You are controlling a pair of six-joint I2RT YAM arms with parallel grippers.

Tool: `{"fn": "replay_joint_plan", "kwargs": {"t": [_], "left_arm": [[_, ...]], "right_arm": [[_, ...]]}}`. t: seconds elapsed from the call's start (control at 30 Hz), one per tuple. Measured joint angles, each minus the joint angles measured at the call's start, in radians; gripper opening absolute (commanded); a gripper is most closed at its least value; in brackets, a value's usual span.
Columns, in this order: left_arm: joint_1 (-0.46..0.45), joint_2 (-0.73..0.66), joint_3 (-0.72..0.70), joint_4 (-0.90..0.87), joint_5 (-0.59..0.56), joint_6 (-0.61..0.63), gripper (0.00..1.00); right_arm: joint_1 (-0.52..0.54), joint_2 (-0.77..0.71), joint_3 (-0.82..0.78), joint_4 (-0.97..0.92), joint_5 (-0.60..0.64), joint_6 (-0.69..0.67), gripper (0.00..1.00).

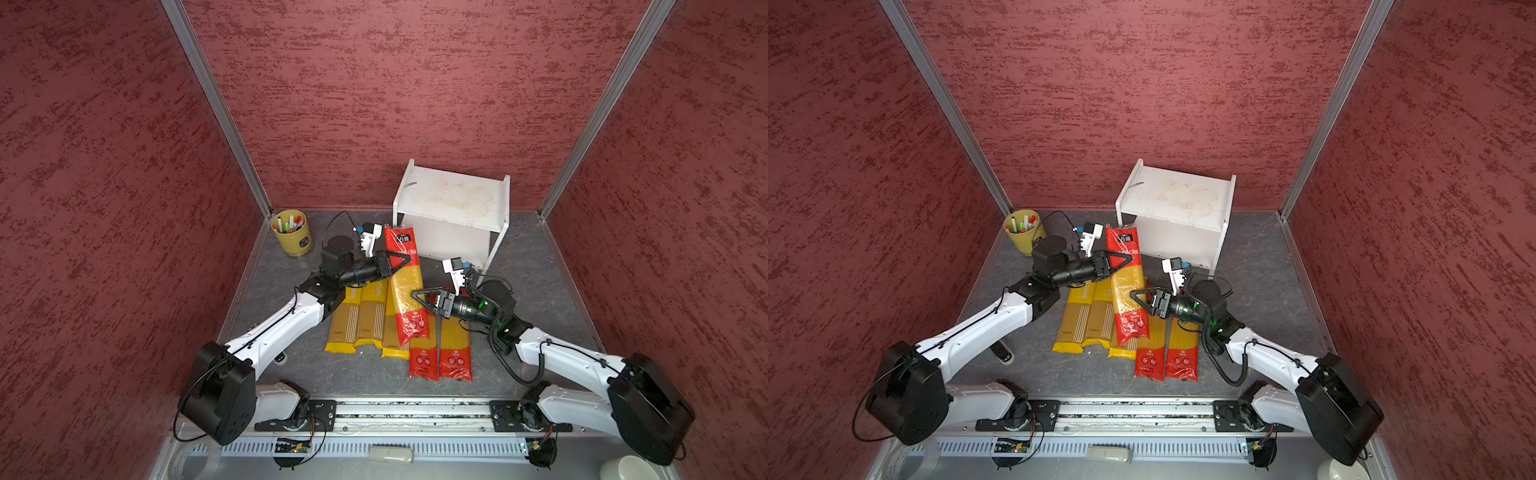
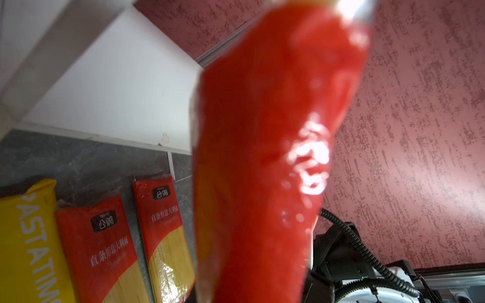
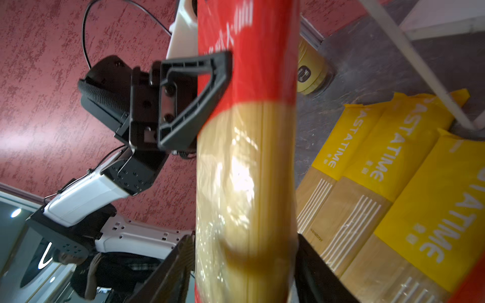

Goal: Arrange pasta packages on shelves
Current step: Pick up the pasta bag.

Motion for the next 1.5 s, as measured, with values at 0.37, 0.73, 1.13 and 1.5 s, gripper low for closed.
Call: {"fn": "replay_joint_plan", "kwargs": {"t": [0.37,0.73,1.13,1.5], "left_arm": [[0.049,0.033,0.185,-0.042,0.063,0.017,0.16],[0.048,0.16,0.315,-0.039,0.122,-0.015,0.39],[0.105,0.2,0.473,-0.035,0.105,-0.044,0.79],[0.203,0.087,0.425,-0.116,0.039,-0.026,0.89]], "right_arm": [[0.001,0.063,0.001,0.208,-0.053,0.01,0.57],[-0.002,0.071,0.003,0.257,-0.041,0.045,0.2],[0.003,0.04,0.184,-0.005,0.008,-0.004,0.12],[0.003,0.049,0.476,-0.359,0.137,-0.033,0.08]]}}
